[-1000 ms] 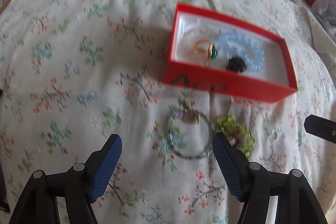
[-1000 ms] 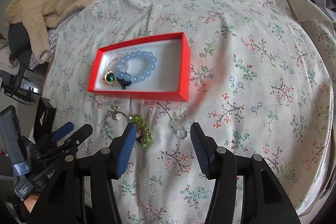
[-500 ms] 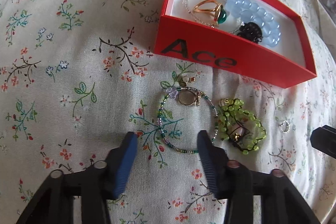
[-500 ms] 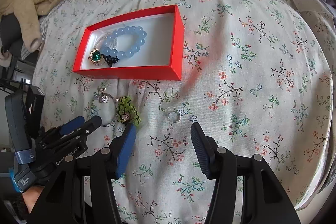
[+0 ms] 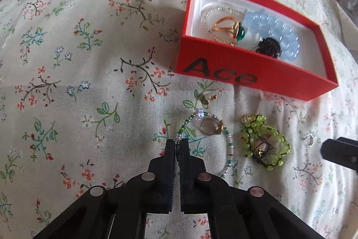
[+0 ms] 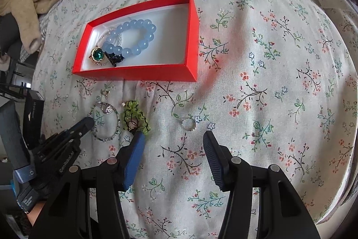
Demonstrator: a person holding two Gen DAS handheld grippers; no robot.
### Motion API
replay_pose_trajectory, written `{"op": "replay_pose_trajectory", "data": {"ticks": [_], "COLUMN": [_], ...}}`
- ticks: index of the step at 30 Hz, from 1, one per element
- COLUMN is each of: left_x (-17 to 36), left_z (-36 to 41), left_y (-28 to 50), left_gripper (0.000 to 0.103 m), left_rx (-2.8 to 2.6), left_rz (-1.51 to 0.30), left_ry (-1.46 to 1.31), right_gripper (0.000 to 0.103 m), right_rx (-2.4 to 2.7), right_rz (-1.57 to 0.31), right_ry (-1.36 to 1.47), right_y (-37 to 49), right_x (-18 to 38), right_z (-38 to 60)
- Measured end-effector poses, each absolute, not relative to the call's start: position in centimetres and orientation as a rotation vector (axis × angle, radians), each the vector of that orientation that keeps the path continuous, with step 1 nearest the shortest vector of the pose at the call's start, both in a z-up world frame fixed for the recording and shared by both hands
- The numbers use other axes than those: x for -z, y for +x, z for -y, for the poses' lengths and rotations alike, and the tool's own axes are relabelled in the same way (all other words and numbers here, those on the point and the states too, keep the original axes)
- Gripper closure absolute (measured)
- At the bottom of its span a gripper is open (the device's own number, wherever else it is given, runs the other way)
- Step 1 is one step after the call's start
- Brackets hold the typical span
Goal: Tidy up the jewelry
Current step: 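Lift the green-beaded bracelet with the left tool while the right tool grasps the lime-green beaded ring toward the box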
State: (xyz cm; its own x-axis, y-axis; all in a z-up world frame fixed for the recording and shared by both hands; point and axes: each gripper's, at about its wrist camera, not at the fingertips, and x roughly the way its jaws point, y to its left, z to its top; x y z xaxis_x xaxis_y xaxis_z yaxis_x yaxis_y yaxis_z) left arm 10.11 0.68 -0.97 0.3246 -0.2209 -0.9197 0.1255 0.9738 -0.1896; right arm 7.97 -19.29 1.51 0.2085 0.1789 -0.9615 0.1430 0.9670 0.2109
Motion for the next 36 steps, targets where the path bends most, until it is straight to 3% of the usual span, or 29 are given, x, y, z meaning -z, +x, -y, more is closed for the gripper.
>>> {"op": "replay_pose_trajectory", "data": {"ticks": [13,17,22,27,36], "left_x": [-1.7,-1.7,-1.6,-1.7,-2.2], "left_z": [-2.4,-2.6,-2.7,-2.6,-3.0], "left_y": [9.3,9.0,8.9,9.0,8.9], "left_gripper": [0.103,0.103,0.103,0.103,0.103], "left_rx": [0.252,0.265,0.271,0.277,0.274], "left_rz": [-1.167,-1.175,-1.178,-1.176,-1.158], "left_ry": [-0.119,-0.134,-0.139,-0.137,-0.161], "right_gripper": [0.047,0.064,0.073,0.092,0.094], "right_rx": [-0.073,-0.076,-0.088,-0.076,-0.133], "right_rz": [-1.389,-1.398,-1.427,-1.423,-1.35], "right_ry": [0.345,0.347,0.374,0.35,0.335], "right_y": [9.0,9.5,10.1,10.3,9.0], "right_x": [0.2,0.9,2.1,2.4,-0.5], "right_z": [17.3,16.6,16.2,16.1,16.5]}}
